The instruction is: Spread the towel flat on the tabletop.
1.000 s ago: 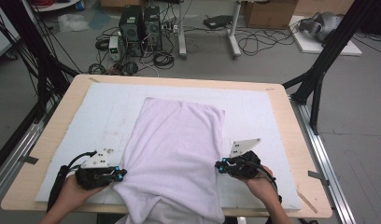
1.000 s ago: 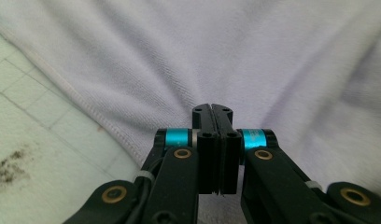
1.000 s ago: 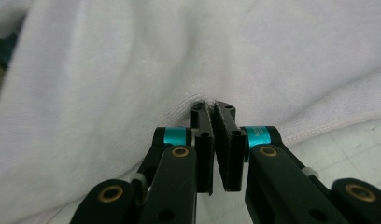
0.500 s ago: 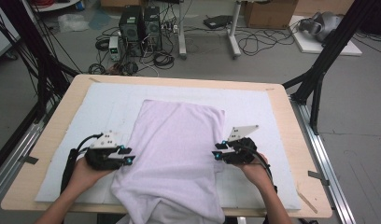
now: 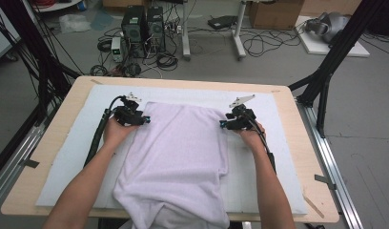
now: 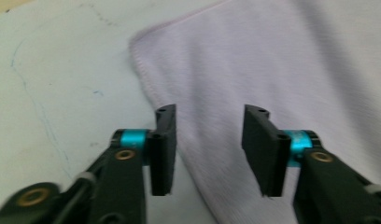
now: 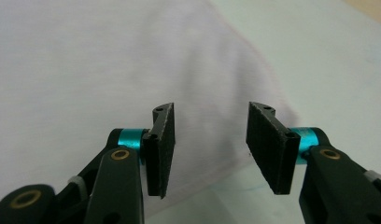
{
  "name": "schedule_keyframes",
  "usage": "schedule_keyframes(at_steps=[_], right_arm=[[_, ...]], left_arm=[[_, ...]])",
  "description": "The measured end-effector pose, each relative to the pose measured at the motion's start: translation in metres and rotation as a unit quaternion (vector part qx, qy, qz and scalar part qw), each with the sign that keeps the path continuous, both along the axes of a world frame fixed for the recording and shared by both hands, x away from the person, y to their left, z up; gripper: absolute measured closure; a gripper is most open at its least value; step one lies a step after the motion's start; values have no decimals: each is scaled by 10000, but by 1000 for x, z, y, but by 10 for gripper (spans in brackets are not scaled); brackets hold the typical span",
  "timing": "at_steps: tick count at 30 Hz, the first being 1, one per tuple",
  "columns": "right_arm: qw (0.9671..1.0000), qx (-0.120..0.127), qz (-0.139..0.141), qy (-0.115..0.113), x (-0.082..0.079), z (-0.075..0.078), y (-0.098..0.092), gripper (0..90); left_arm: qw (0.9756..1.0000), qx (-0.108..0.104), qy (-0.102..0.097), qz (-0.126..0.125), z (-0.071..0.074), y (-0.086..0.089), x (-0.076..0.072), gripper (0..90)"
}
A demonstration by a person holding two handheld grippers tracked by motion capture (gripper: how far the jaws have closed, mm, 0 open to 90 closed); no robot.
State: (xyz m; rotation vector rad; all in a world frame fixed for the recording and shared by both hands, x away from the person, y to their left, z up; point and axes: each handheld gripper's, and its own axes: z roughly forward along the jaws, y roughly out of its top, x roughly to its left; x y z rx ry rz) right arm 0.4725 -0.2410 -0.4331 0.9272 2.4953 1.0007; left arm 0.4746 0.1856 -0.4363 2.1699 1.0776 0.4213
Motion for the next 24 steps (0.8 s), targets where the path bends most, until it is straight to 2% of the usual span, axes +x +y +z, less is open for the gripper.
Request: schedule_keyframes(at_steps=[1, 2, 3, 4, 5, 7, 8, 9, 10, 11, 12, 14, 15, 16, 17, 18, 19, 21, 24], right_arm=[[9998, 19, -116, 156, 6, -5, -2, 527], [9995, 165, -195, 184, 8, -8, -3, 601], [9992, 206, -309, 152, 10, -8, -4, 688], [9992, 252, -276, 156, 12, -8, -4, 825], [9992, 317, -162, 205, 13, -9, -2, 875], [9994, 149, -201, 250, 20, -5, 4, 883], [9995, 36, -271, 157, 22, 1, 7, 884], [9995, -12, -309, 5, 27, 13, 9, 885], [9993, -8, -350, -100, 30, 22, 10, 885], [9988, 5, -407, -258, 33, 35, 11, 884], [9980, -1, -393, -485, 37, 49, 13, 884], [9964, 32, -413, -739, 44, 74, 18, 875], [9958, 99, -455, -788, 47, 79, 19, 846], [9947, 107, -510, -890, 49, 80, 20, 744], [9946, 151, -584, -844, 50, 77, 20, 682], [9962, 252, -537, -633, 51, 71, 19, 630], [9972, 260, -527, -456, 51, 64, 19, 597], [9987, 129, -413, -264, 44, 55, 18, 564], [9992, 243, -224, -222, 27, 49, 17, 537]], left_arm=[[10000, -78, -55, 15, -1, -1, 1, 566], [9999, -146, -54, -33, -1, -1, 2, 699], [9999, -158, -45, -4, -1, -1, 3, 819], [9998, -167, 23, 62, 0, -2, 5, 842], [9999, -103, 29, 121, 1, -2, 5, 849], [9994, 146, -183, 261, 7, -1, 5, 853], [9988, 56, -322, 365, 14, 4, 5, 853], [9982, -45, -419, 435, 18, 7, 4, 853], [9969, -72, -597, 511, 26, 10, 4, 853], [9949, -73, -786, 620, 35, 13, 4, 853], [9932, -163, -926, 680, 43, 16, 4, 852], [9896, -334, -1172, 762, 55, 21, 3, 843], [9905, -263, -1115, 760, 55, 23, 4, 805], [9922, -129, -951, 797, 53, 25, 6, 736], [9939, -46, -779, 776, 50, 29, 7, 672], [9954, -83, -599, 743, 47, 33, 6, 643], [9959, -145, -532, 711, 44, 38, 4, 626], [9964, -260, -527, 611, 40, 44, -4, 622], [9978, -339, -449, 362, 38, 46, -15, 588]])
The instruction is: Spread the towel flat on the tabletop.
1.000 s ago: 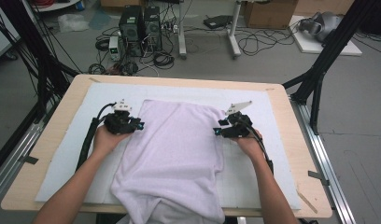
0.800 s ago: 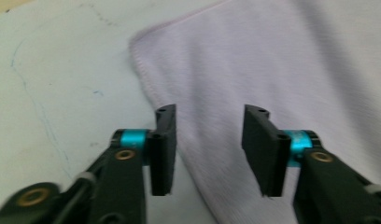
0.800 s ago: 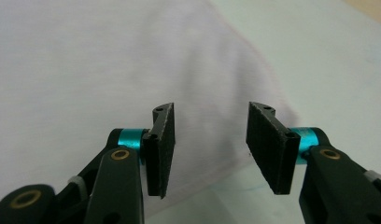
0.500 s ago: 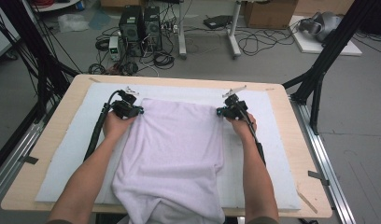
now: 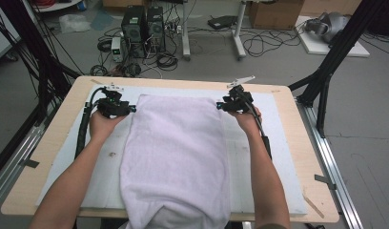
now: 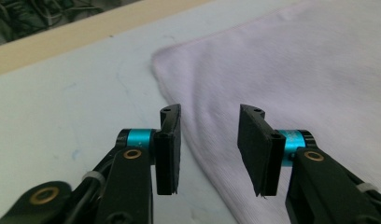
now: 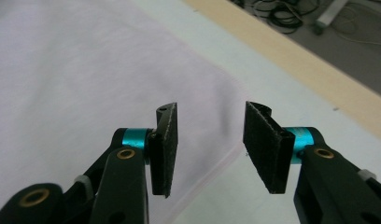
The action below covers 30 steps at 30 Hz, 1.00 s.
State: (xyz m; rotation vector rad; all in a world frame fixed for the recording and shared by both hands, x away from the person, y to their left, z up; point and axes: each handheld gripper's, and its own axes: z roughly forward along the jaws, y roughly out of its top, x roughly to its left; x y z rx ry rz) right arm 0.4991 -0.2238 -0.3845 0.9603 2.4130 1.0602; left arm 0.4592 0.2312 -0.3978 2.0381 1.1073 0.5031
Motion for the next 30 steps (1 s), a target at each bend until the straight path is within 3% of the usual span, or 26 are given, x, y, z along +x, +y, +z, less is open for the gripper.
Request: schedule_keyframes(at_steps=[1, 3, 6, 8, 11, 15, 18, 20, 25, 26, 28, 29, 30], right_arm=[[10000, 41, 60, -1, -8, 0, 0, 513], [9991, 189, 220, 297, -18, 1, 0, 477], [9985, 268, 471, -77, -49, 6, 2, 496], [9976, 277, 631, -64, -66, 7, 3, 482], [9953, 491, 819, -187, -97, 7, 0, 483], [9923, 609, 1061, -181, -134, -4, -1, 478], [9908, 495, 1263, -28, -157, -13, 0, 467], [9891, 488, 1385, -63, -172, -21, 2, 479], [9832, 320, 1789, 172, -198, -40, 8, 512], [9828, 271, 1816, 195, -200, -43, 8, 524], [9820, 163, 1860, 280, -201, -50, 10, 588], [9814, 143, 1888, 326, -200, -53, 11, 632], [9811, 77, 1894, 397, -199, -55, 11, 686]], left_arm=[[9999, -11, -37, -95, 0, -1, -6, 581], [9995, -52, -32, -324, -1, -3, -20, 573], [9980, 69, -77, -628, -4, -6, -44, 562], [9966, 74, -164, -808, -6, -7, -62, 554], [9943, 43, -249, -1033, -7, -8, -89, 539], [9910, -62, -244, -1317, -9, -5, -126, 511], [9895, -110, -204, -1430, -16, -1, -148, 512], [9881, -135, -143, -1528, -20, 4, -162, 516], [9809, -96, 65, -1941, -28, 9, -186, 532], [9791, 1, 114, -2029, -33, 8, -189, 547], [9735, 169, 280, -2263, -41, 3, -190, 661], [9735, 153, 153, -2278, -43, 1, -190, 733], [9728, 103, 206, -2305, -43, 0, -189, 831]])
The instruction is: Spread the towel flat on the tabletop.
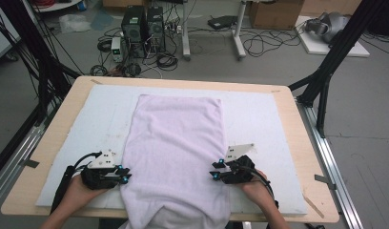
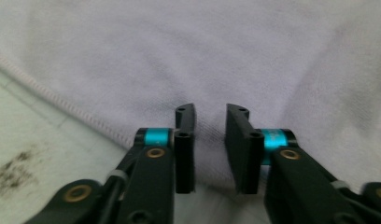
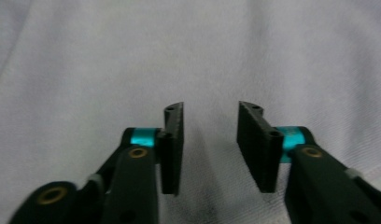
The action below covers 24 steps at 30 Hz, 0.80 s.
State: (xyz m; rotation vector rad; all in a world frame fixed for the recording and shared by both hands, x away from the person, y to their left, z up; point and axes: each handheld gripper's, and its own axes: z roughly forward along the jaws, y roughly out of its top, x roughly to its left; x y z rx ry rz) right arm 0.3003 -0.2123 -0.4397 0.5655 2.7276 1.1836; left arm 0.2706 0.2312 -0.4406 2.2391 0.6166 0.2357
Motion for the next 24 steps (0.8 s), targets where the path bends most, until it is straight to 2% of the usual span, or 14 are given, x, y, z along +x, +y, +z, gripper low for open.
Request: schedule_keyframes(at_steps=[1, 2, 3, 5, 6, 9, 11, 13, 15, 17, 19, 21, 24], right_arm=[[9999, -107, 11, 38, 1, -3, 1, 737], [10000, -23, 36, 42, 2, -3, 0, 839], [9999, -5, 90, 83, 3, -3, -1, 875], [9999, -25, 135, 77, 5, -3, -1, 887], [9999, -55, 126, -4, 5, -2, -2, 888], [9998, 56, -112, -134, 5, 5, -9, 888], [9996, 30, -213, -160, 6, 9, -14, 888], [9995, -70, -268, -168, 8, 8, -15, 888], [9994, -197, -247, -109, 9, 2, -12, 885], [9995, -183, -243, -114, 8, 0, -10, 883], [9995, -170, -260, -115, 8, 0, -11, 880], [9994, -161, -258, -161, 7, 1, -12, 874], [9993, -121, -283, -233, 5, 3, -12, 863]], left_arm=[[10000, 22, 46, 6, 1, -2, 2, 876], [10000, 25, 35, 14, 2, -5, 4, 880], [10000, 18, 26, 27, 3, -7, 6, 884], [9999, -91, 8, 57, 7, -12, 9, 885], [9999, -104, -11, 47, 9, -15, 11, 886], [9997, -178, -125, 89, 15, -24, 17, 886], [9995, -160, -182, 177, 17, -29, 22, 886], [9996, -53, -150, 221, 13, -35, 28, 885], [9997, 44, 21, 224, 4, -39, 33, 883], [9997, -74, 29, 218, 2, -36, 33, 872], [9997, -89, -12, 221, 6, -31, 30, 832], [9996, -176, -66, 230, 10, -23, 25, 774], [9992, -295, -169, 220, 17, -9, 14, 749]])
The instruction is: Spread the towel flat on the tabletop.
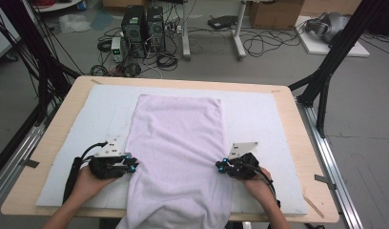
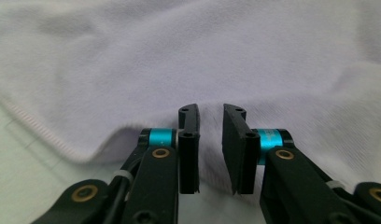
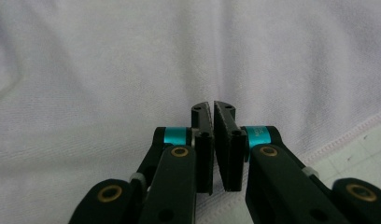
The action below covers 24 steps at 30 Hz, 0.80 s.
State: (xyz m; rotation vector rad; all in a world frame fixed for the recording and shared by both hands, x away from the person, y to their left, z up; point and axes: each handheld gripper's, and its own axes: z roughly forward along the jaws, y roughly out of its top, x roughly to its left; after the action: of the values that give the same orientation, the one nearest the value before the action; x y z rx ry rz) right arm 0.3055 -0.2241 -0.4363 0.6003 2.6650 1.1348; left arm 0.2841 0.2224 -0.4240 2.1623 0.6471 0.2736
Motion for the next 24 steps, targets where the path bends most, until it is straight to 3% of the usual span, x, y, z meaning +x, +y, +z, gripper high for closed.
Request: schedule_keyframes(at_steps=[3, 5, 8, 10, 12, 15, 16, 18, 20, 24], right_arm=[[10000, -12, -27, -36, -1, 1, 0, 850], [10000, -7, -24, -46, -2, 2, 0, 842], [9999, -13, -33, -98, -2, 2, 0, 832], [9999, -17, -42, -100, -2, 2, 0, 822], [10000, -10, -57, -80, -2, 1, 1, 818], [9999, -60, -46, -73, -2, 1, 2, 803], [9999, -61, -21, -94, -2, 0, 2, 801], [9999, -82, -18, -67, -1, -1, 2, 795], [9999, -98, 0, -83, -1, -2, 3, 793], [9999, -95, -12, -58, -2, -2, 2, 787]], left_arm=[[9999, -102, -12, -1, 2, 12, -10, 759], [9996, -206, 82, -147, 1, 16, -16, 790], [9988, -153, 211, -419, -6, 11, -24, 806], [9978, -48, 271, -599, -11, 4, -26, 779], [9967, 1, 439, -688, -17, -3, -25, 692], [9970, 53, 324, -703, -20, -9, -25, 648], [9974, 156, 229, -660, -19, -10, -26, 684], [9972, 162, 362, -633, -18, -8, -24, 847], [9971, 305, 331, -622, -15, -4, -25, 872], [9981, 376, 246, -430, -8, 17, -34, 878]])
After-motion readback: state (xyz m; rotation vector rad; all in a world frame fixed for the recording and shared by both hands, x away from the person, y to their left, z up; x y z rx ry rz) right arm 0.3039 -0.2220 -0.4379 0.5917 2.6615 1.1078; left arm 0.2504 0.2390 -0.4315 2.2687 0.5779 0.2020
